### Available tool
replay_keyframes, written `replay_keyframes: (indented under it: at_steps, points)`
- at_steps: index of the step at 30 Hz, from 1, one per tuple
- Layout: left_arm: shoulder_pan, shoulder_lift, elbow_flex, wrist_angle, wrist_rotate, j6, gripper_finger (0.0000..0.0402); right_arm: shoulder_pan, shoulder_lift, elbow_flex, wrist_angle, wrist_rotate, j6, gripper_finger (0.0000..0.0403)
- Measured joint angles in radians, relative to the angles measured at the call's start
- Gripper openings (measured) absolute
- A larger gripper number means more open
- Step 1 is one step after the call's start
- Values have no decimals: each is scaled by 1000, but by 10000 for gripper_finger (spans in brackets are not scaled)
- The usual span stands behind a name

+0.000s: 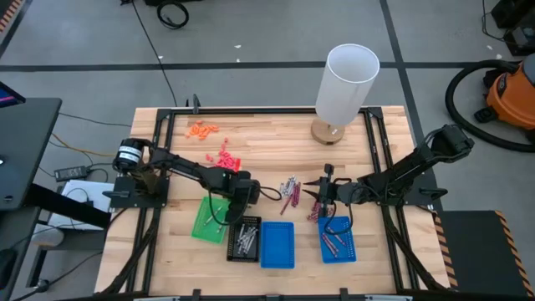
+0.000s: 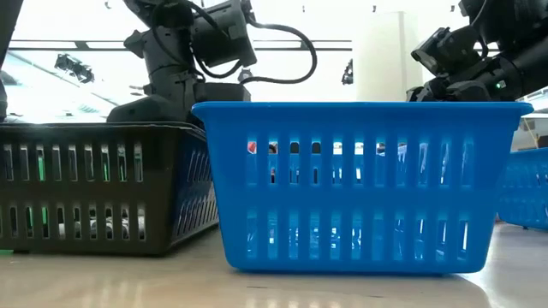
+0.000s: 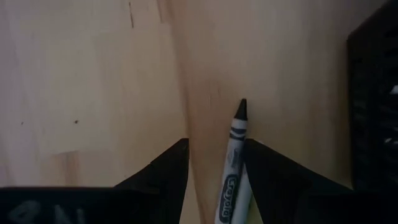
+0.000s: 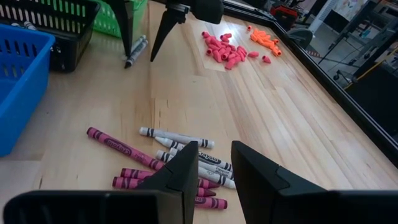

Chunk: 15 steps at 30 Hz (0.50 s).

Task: Sort crayons
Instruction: Put the black crayon into the black bin

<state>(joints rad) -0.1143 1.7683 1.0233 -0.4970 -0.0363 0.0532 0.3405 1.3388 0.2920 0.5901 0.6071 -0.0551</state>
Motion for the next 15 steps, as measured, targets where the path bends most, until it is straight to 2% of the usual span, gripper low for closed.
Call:
replay_keyframes:
  at_steps: [15]
  points:
    - [18,0,-18,6,-8,1,160,0,0,0,1,2,0,105]
